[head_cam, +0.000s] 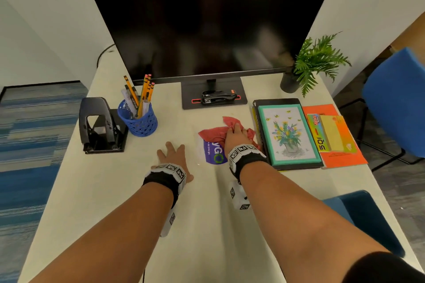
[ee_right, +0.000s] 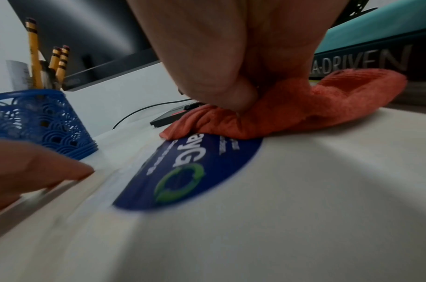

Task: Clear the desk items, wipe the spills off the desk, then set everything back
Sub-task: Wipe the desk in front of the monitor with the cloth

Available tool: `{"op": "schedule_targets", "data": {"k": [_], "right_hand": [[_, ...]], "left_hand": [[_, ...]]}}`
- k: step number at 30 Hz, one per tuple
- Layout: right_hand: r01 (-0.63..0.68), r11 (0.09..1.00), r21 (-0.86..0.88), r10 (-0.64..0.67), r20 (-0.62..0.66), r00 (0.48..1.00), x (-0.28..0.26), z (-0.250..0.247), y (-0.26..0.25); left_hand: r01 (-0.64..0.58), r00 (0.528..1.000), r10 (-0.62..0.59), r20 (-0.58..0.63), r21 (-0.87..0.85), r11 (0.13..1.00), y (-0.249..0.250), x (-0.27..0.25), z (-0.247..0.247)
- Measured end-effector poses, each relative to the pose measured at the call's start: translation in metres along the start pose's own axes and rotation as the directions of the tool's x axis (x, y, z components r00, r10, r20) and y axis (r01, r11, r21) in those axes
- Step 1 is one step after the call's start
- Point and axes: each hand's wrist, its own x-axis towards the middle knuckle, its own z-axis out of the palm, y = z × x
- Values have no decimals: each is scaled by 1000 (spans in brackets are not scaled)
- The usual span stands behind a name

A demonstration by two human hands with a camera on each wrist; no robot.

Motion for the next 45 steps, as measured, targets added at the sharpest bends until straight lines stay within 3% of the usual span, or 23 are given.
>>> {"op": "schedule_targets", "data": {"k": [6,11,16,25,32,39,45], "right_hand": [[-6,999,38,6,-11,1000,44,-22,-13],[83,995,54,-82,-19,996,57,-24,-17],[89,993,-75,-88,25,996,34,-14,-15],[81,997,-15,-81,7,997,44,-17,-18],[-10,1000,-16,10,17,1000,14,2,-14],[-58,998,-17,59,42,997,3,-10,-12],[-104,989,-108,114,91,989,-27,24,-1]], "left_hand": [[22,999,-22,-30,-4,1000,4,-4,1],[33,999,-34,-27,-39,999,7,-8,-1],[34,999,-35,-14,-47,998,8,-8,-4],[32,999,-33,-26,-41,999,7,-9,-4],[15,999,-16,-47,-25,1000,3,-6,0],[-10,999,9,-44,-15,1000,-2,-5,2],[-72,995,71,-69,-14,997,-14,-12,4]]}}
